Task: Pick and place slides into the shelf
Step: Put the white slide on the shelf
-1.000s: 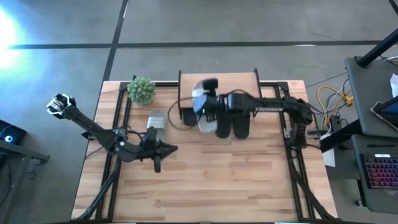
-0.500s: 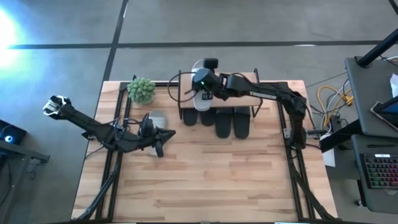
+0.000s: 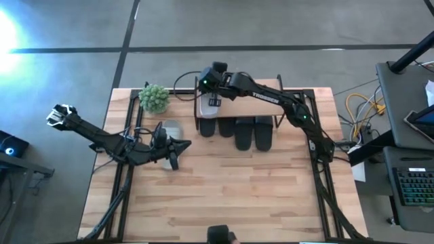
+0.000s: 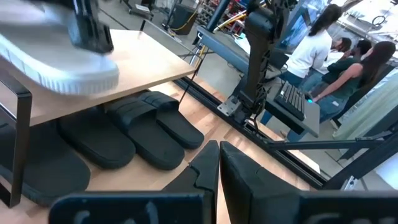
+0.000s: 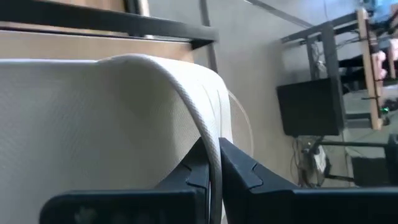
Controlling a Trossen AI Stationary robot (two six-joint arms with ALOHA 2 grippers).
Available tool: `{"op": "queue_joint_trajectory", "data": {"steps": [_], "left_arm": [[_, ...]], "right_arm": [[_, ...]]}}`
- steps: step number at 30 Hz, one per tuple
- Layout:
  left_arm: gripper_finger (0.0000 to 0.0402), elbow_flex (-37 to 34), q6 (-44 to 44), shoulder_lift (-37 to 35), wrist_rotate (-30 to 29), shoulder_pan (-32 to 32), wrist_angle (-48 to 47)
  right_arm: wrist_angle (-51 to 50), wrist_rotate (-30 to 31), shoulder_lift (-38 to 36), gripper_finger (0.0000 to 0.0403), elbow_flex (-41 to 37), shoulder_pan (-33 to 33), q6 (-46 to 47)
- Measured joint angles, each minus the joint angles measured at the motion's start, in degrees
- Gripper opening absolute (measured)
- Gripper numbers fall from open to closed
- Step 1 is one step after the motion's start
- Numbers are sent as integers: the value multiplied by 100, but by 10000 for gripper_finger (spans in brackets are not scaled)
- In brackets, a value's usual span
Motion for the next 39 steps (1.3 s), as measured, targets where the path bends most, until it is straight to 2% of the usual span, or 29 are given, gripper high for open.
{"op": "queue_joint_trajectory", "data": {"steps": [7, 13, 22, 27, 39], "left_arm": [[0, 0, 2, -7, -4, 9, 2], [0, 0, -4, -7, -1, 11, -54], [0, 4, -136, -9, 1, 11, -207], [0, 4, -140, -31, 1, 11, -296], [0, 4, -137, -39, 3, 11, -299]], "right_arm": [[206, -261, -72, 13, -384, 41, 194], [906, -276, -72, 13, -446, 108, -246], [867, -273, -88, 13, -541, 128, 22], [870, 17, -96, 13, -690, 145, 154], [895, 242, -101, 13, -704, 129, 121]]}}
